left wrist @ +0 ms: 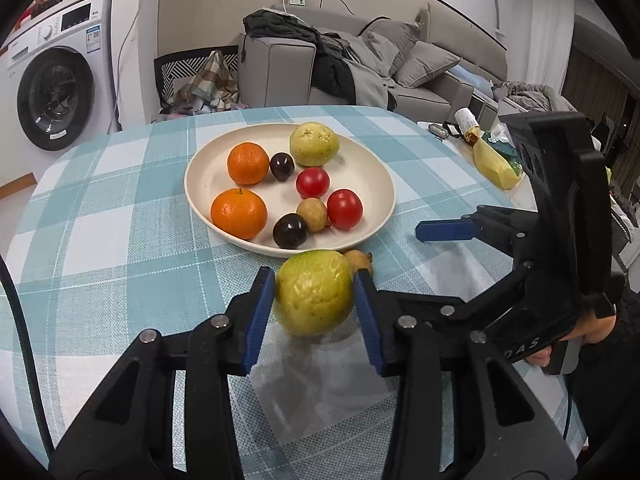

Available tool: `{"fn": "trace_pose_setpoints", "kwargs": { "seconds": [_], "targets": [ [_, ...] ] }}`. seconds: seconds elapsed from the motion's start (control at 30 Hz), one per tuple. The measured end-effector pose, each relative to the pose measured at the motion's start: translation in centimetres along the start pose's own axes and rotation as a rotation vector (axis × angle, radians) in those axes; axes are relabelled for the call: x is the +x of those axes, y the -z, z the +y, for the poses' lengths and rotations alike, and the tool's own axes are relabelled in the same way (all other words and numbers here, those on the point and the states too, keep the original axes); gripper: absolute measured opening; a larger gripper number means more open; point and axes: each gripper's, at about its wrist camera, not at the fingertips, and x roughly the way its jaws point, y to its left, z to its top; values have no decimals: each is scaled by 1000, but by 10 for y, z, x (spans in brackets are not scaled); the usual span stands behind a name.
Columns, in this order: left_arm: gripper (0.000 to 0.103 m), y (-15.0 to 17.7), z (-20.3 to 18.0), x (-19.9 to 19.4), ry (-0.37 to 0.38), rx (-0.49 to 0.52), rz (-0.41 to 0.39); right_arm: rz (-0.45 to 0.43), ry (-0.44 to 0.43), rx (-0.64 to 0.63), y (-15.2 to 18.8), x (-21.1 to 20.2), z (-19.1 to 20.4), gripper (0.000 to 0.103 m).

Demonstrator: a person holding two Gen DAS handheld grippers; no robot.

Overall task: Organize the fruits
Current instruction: 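Close the left gripper on the large green citrus while the right gripper grasps the brown fruit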

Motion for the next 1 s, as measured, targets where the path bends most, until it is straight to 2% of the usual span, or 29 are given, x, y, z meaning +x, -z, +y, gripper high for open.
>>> {"fn": "trace_pose_setpoints", "kwargs": {
  "seconds": [0.13,0.27,0.33,0.57,0.7,1.0],
  "targets": [
    [42,1,-3,1,-7,15,12,0,-2,-24,-1,2,7,85],
    [60,2,2,6,-27,-2,47,2,7,-51,-3,4,12,72],
    [61,2,7,6,-18,-24,55,4,2,-61,-3,4,15,63],
    [63,3,11,8,-31,-25,68,10,-15,-104,-7,8,27,47],
    [63,4,11,10,-26,-28,74,8,-7,-148,-9,11,38,30],
    [63,7,10,18,-36,-28,100,1,-15,-133,-7,8,34,30]
  ]
}}
